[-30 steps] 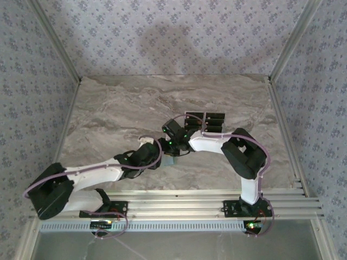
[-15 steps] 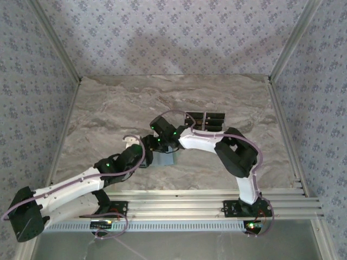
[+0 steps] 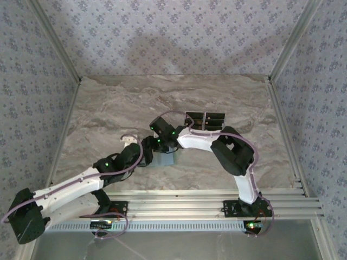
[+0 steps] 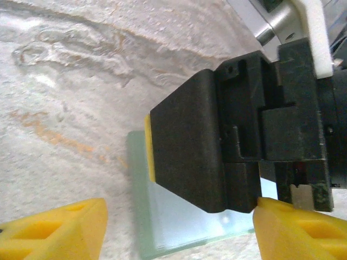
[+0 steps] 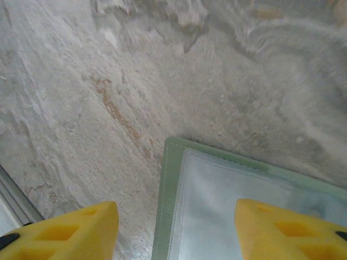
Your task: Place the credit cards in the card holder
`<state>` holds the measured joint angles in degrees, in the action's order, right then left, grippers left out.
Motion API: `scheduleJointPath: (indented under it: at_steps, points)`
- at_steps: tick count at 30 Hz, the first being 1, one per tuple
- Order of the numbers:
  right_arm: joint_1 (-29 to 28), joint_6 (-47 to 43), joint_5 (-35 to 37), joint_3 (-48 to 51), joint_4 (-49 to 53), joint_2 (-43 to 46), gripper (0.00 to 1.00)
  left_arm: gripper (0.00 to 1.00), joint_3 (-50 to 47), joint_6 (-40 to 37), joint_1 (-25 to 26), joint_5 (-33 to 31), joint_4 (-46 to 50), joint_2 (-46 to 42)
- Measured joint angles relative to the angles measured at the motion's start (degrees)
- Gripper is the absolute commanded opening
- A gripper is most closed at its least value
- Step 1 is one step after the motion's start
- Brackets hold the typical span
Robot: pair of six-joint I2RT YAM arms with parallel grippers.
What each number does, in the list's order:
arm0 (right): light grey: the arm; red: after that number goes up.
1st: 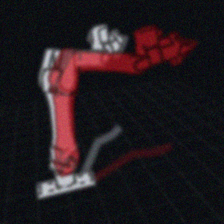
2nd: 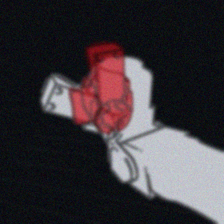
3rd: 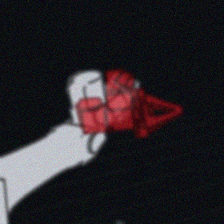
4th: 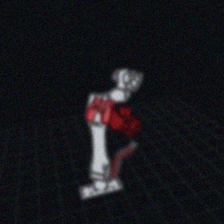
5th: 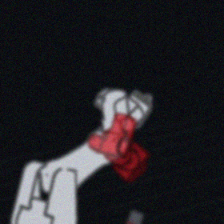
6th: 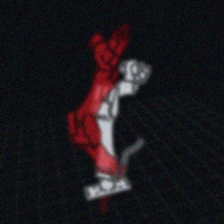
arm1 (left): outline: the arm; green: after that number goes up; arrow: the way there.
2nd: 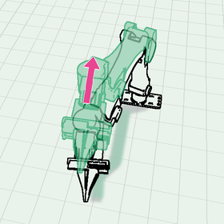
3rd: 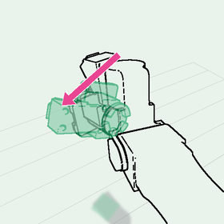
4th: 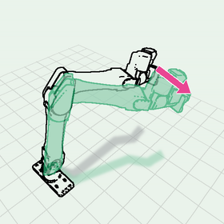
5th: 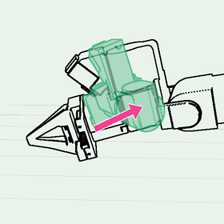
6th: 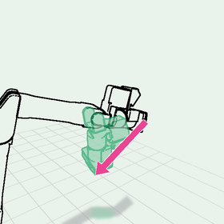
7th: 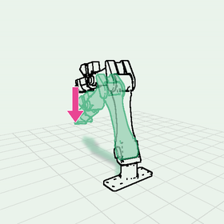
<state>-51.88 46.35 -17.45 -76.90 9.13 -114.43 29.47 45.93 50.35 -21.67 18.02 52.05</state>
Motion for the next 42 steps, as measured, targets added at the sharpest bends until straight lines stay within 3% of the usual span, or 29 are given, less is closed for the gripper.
scheduleJointPath:
  at_steps: [10,16,27,42]
  points:
    - [8.94,-15.41,2.86,0.46,12.0,14.05,0.61,0.96,5.01,0.13,-3.78,11.98,-12.17,3.23]
    - [17.09,-30.01,10.88,-1.18,24.7,17.92,0.6,1.0,2.62,0.2,-11.06,8.15,-1.92,8.33]
    - [13.49,-50.99,24.63,0.31,30.08,16.37,0.49,1.0,2.51,-0.15,-13.99,8.9,1.6,10.84]
    - [13.29,-57.2,29.14,0.15,30.12,9.6,0.46,1.0,2.58,-0.44,-14.36,9.94,1.95,10.84]
